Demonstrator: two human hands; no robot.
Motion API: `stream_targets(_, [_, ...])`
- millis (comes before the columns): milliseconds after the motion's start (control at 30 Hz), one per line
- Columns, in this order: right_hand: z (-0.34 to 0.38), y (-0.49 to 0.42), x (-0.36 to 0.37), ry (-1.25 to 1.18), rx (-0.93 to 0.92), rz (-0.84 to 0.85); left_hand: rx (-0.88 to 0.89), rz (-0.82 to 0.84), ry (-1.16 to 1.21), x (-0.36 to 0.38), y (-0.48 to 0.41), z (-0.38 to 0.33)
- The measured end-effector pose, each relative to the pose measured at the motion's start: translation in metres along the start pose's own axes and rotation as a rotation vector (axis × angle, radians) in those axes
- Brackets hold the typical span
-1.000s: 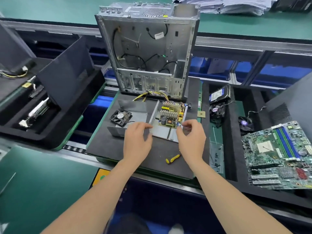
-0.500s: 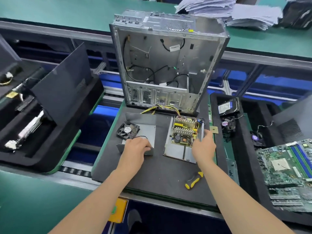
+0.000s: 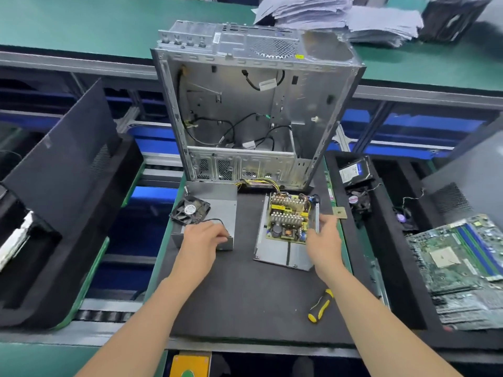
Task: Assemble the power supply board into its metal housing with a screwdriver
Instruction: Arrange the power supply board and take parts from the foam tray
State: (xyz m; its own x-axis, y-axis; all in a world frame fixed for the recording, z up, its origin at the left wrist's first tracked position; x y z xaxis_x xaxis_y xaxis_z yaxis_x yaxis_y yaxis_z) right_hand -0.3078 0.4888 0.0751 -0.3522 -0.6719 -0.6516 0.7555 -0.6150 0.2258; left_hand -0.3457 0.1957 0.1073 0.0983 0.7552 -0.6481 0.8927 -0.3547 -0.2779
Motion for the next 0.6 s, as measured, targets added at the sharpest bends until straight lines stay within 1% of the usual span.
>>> stream_targets(167, [0.002,-0.016,-0.013,0.006,-0.020,0.070,-0.153,0.003,0.065,0.003,-0.008,-0.008])
stream_targets(267, [0.004,-0.032,-0.032,-0.122,0.071,0.027,-0.233,-0.039,0.120,0.011,-0.018,-0.026])
stream_targets(333, [0.006,-0.045,-0.041,-0.210,0.129,0.040,-0.308,0.005,0.118,0.023,-0.026,-0.036])
stream_targets(400, [0.010,-0.057,-0.043,-0.258,0.154,0.145,-0.382,0.072,0.132,0.036,-0.032,-0.044])
stream_targets(500, [0.017,-0.064,-0.036,-0.232,0.124,0.353,-0.432,0.136,0.119,0.051,-0.037,-0.053])
stream_targets(533, [0.019,-0.066,-0.034,-0.198,0.092,0.387,-0.456,0.136,0.123,0.053,-0.039,-0.055])
stream_targets(600, [0.019,-0.068,-0.033,-0.135,0.032,0.402,-0.503,0.128,0.129,0.055,-0.041,-0.056])
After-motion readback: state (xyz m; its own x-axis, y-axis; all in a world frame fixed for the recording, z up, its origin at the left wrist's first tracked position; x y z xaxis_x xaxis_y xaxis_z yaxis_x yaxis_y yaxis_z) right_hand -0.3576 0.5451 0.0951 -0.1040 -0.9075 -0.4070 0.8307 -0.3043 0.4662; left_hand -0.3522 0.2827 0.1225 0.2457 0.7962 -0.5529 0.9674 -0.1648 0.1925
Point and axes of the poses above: each hand's wrist, its own y-axis away from the middle knuckle, its own x-axis out of the palm, z = x × y, the point moved 5 cm from there along -y, towards the middle knuckle, and after that the axes turned 10 degrees about y, right-handed, at the moved point
